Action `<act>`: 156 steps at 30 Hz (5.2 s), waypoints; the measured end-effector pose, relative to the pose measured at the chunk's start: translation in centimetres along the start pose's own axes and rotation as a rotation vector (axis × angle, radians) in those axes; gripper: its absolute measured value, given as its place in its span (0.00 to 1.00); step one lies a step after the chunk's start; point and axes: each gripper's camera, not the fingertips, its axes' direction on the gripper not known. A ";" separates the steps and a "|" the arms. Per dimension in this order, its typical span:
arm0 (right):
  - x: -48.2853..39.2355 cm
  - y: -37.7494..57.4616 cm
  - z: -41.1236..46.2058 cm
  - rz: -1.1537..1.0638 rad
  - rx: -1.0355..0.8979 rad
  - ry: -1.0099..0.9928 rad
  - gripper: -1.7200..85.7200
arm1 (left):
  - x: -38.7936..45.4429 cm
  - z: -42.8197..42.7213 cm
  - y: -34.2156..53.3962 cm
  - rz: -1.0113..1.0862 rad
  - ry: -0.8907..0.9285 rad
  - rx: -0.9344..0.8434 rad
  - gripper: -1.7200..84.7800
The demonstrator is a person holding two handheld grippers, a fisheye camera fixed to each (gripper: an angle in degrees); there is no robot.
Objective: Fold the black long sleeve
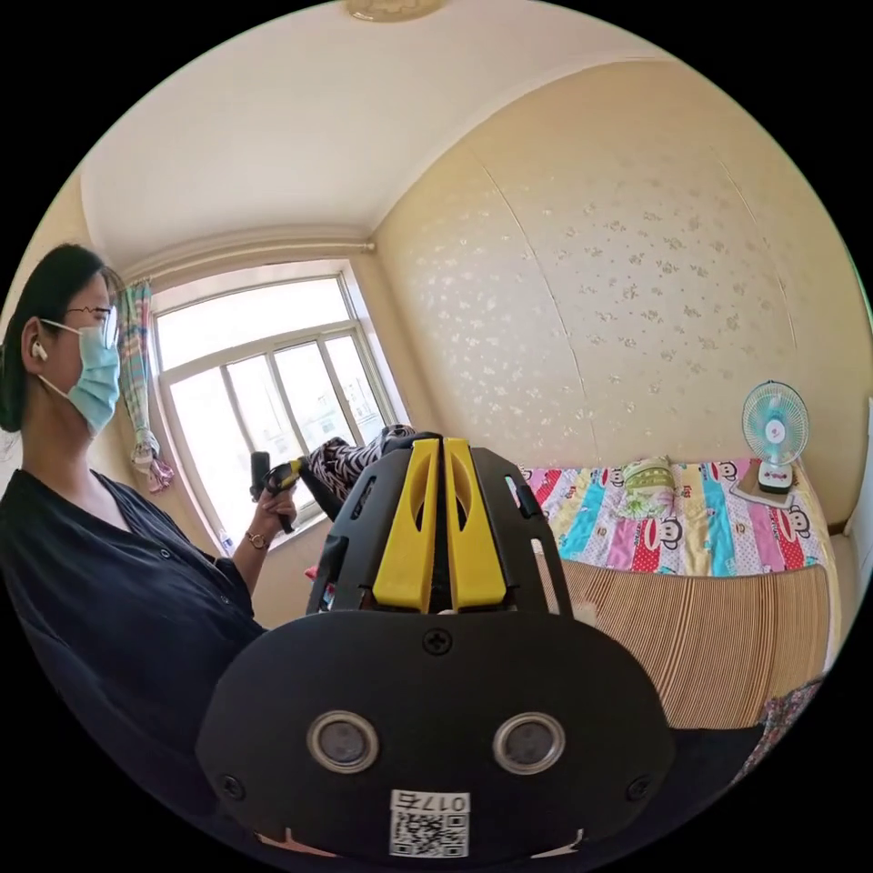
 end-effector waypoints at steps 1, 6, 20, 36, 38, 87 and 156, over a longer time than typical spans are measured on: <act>0.0 -0.6 -0.2 -0.001 0.008 -0.003 0.03 | -0.2 -0.5 -1.2 0.018 0.019 -0.003 0.01; 1.6 -4.9 0.0 0.007 -0.007 0.033 0.03 | -4.5 -1.0 -4.4 -0.041 -0.018 -0.070 0.01; 34.1 5.9 31.0 0.119 -0.701 0.498 0.03 | -54.6 14.3 15.6 -0.769 -0.200 -0.420 0.02; 46.3 29.8 27.1 0.484 -0.897 0.699 0.12 | -51.0 -2.0 39.6 -0.816 -0.863 -0.487 0.11; 46.4 30.9 25.4 0.551 -0.933 0.653 0.13 | -49.0 -3.7 41.0 -0.849 -0.850 -0.514 0.11; 56.0 30.9 7.6 0.712 -1.030 0.234 0.07 | -40.7 -27.3 47.4 -0.921 -0.573 -0.735 0.07; 68.9 1.3 -14.0 0.837 -0.831 0.525 0.05 | -36.0 -9.6 58.9 -0.981 -0.450 -0.511 0.03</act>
